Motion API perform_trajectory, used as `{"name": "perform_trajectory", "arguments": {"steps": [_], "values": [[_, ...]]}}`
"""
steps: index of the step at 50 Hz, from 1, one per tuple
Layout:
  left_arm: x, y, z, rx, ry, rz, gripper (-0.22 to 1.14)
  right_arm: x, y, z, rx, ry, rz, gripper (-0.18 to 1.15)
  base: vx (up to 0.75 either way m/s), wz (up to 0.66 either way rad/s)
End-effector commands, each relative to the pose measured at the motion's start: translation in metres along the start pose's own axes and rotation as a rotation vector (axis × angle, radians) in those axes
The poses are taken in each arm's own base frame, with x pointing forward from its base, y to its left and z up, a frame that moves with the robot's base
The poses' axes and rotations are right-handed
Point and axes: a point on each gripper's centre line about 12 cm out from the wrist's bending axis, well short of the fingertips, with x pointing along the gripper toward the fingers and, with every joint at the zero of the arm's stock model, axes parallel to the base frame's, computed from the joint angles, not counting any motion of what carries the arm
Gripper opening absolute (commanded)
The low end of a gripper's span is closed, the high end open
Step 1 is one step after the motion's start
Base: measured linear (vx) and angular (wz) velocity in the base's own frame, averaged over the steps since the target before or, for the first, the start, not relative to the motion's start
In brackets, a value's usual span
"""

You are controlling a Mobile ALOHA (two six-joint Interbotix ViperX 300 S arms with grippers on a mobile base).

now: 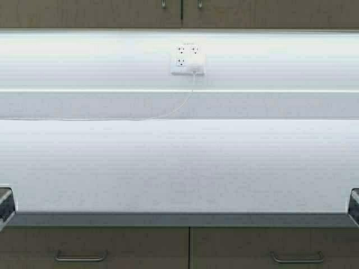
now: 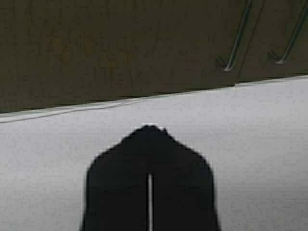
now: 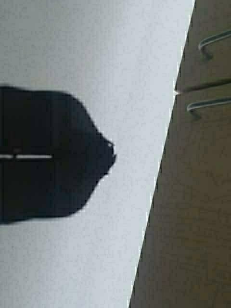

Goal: Open the cabinet, put the pot inside, then close it

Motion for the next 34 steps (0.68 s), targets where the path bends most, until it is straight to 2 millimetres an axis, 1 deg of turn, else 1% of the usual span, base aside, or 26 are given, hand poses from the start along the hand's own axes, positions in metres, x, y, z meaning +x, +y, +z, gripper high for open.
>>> {"name": "perform_trajectory", "arguments": {"steps": [1, 34], "values": [[-0.0024, -0.0001, 0.0066, 0.002, -0.025, 0.002, 0.03, -0.0042, 0.0005, 0.0068, 0.001, -0.027, 0.004, 0.06, 0.00, 0.00], [-0.0032, -0.0002, 0.0066, -0.001, -0.027, 0.002, 0.03, -0.0103, -0.0001, 0.0090, 0.001, -0.040, 0.003, 0.06, 0.00, 0.00]]}}
